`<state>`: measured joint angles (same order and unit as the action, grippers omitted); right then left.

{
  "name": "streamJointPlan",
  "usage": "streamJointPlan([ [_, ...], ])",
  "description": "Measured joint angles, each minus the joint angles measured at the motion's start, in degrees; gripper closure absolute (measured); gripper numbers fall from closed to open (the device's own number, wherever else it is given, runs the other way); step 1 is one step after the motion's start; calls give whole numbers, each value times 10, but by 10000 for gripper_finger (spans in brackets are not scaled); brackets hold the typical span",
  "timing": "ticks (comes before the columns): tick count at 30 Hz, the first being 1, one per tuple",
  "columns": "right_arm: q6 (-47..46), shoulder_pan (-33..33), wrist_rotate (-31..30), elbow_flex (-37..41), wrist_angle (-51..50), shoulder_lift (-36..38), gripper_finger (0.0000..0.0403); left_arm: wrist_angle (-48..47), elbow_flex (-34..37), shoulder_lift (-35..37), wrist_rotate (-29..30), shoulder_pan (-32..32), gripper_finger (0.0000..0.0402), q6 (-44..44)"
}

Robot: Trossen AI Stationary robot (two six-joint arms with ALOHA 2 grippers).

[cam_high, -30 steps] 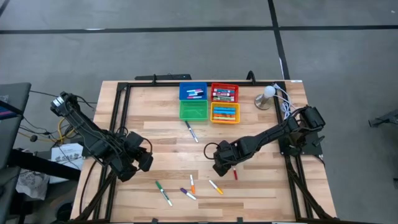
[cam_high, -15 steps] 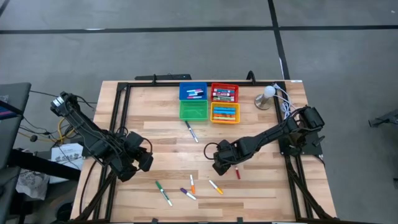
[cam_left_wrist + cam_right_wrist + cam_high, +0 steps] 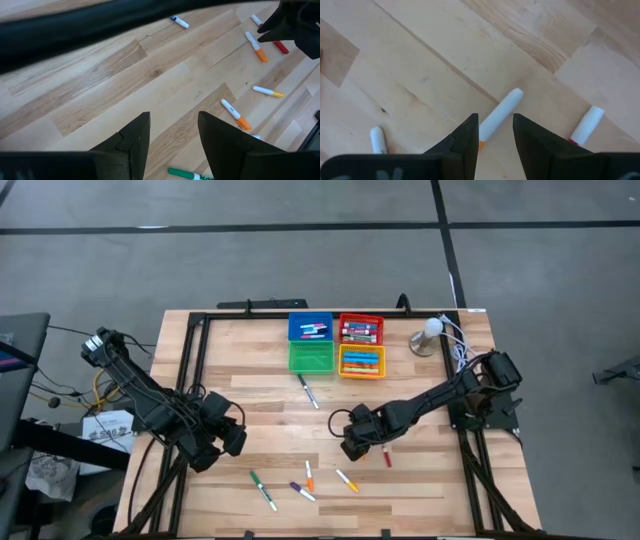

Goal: Pick & Place Markers
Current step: Put the right orange pen into the blue bin

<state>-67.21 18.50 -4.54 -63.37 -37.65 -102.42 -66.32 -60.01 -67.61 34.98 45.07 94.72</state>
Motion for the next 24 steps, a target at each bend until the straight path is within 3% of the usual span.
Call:
streamJointPlan([
  [13, -74, 29, -21, 27, 21, 0, 291, 0, 0, 0, 6, 0, 236, 0],
  [24, -74, 28, -30, 27, 35, 0, 291, 2, 0, 0, 9, 0, 236, 0],
])
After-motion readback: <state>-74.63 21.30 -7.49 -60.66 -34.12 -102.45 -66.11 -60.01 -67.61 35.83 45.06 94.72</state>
